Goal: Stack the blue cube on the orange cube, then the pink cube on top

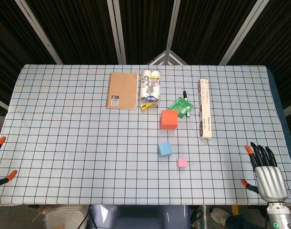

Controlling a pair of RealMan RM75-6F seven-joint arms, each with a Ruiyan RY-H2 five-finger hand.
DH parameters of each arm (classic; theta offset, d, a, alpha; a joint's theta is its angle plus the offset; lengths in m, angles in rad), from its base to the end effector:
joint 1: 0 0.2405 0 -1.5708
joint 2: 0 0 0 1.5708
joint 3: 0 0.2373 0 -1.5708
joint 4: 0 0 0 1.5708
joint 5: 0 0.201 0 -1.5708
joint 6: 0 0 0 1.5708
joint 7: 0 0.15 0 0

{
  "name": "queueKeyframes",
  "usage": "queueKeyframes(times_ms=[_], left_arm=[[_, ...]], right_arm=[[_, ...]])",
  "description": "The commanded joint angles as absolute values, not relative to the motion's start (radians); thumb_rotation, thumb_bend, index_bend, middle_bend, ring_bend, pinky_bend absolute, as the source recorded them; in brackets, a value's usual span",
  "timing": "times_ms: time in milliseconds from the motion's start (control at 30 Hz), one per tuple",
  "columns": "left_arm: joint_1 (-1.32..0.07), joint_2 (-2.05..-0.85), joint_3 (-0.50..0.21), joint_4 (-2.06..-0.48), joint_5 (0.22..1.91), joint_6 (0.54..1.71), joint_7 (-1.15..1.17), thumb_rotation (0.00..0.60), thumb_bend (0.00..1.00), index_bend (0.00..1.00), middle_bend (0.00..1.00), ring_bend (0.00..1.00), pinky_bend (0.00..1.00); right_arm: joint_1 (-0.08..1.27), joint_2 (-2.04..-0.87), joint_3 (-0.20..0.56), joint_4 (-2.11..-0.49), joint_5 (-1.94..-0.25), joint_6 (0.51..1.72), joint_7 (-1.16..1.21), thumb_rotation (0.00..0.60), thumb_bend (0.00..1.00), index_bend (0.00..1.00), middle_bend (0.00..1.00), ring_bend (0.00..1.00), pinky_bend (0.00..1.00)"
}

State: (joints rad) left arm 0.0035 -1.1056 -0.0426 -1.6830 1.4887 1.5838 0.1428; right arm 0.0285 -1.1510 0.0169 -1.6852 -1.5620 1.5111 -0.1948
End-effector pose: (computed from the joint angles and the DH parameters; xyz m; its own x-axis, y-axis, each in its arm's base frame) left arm -0.2901 0.1568 0.1703 0.4760 -0.0420 0.8785 0.8776 0.0873 -0.4713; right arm -0.2756 -0.1612 0.1397 0.4800 -0.0297 0.8768 -0.8772 -0.0266 0.4793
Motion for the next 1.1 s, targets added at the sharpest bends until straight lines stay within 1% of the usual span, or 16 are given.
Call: queueKeyframes(times_ms=[33, 300, 700, 867, 967, 1100], left_arm=[[0.005, -1.105, -0.041, -1.682, 1.492, 1.586, 0.144, 0.6, 0.12, 0.05, 0.0, 0.0, 0.0], [0.007, -1.106, -0.041, -1.684, 1.494, 1.59, 0.147, 0.6, 0.12, 0.05, 0.0, 0.0, 0.0], [0.004, -1.108, -0.045, -1.689, 1.498, 1.591, 0.145, 0.6, 0.12, 0.05, 0.0, 0.0, 0.0], [0.001, -1.108, -0.046, -1.688, 1.486, 1.579, 0.147, 0.6, 0.12, 0.05, 0.0, 0.0, 0.0], [0.002, -1.106, -0.047, -1.69, 1.482, 1.578, 0.145, 0.6, 0.13, 0.05, 0.0, 0.0, 0.0], [0.003, -1.104, -0.047, -1.69, 1.481, 1.579, 0.142, 0.6, 0.12, 0.05, 0.0, 0.0, 0.0]], right_arm=[[0.027, -1.151, 0.017, -1.685, -1.563, 1.513, -0.195, 0.6, 0.16, 0.0, 0.0, 0.0, 0.0], [0.024, -1.15, 0.016, -1.684, -1.567, 1.52, -0.198, 0.6, 0.16, 0.0, 0.0, 0.0, 0.0], [0.035, -1.171, 0.009, -1.673, -1.571, 1.494, -0.235, 0.6, 0.16, 0.0, 0.0, 0.0, 0.0], [0.066, -1.211, 0.002, -1.669, -1.632, 1.476, -0.24, 0.6, 0.16, 0.05, 0.0, 0.0, 0.0], [0.109, -1.22, 0.003, -1.711, -1.641, 1.41, -0.264, 0.6, 0.16, 0.05, 0.0, 0.0, 0.0], [0.182, -1.219, 0.042, -1.81, -1.595, 1.3, -0.347, 0.6, 0.16, 0.06, 0.0, 0.0, 0.0]])
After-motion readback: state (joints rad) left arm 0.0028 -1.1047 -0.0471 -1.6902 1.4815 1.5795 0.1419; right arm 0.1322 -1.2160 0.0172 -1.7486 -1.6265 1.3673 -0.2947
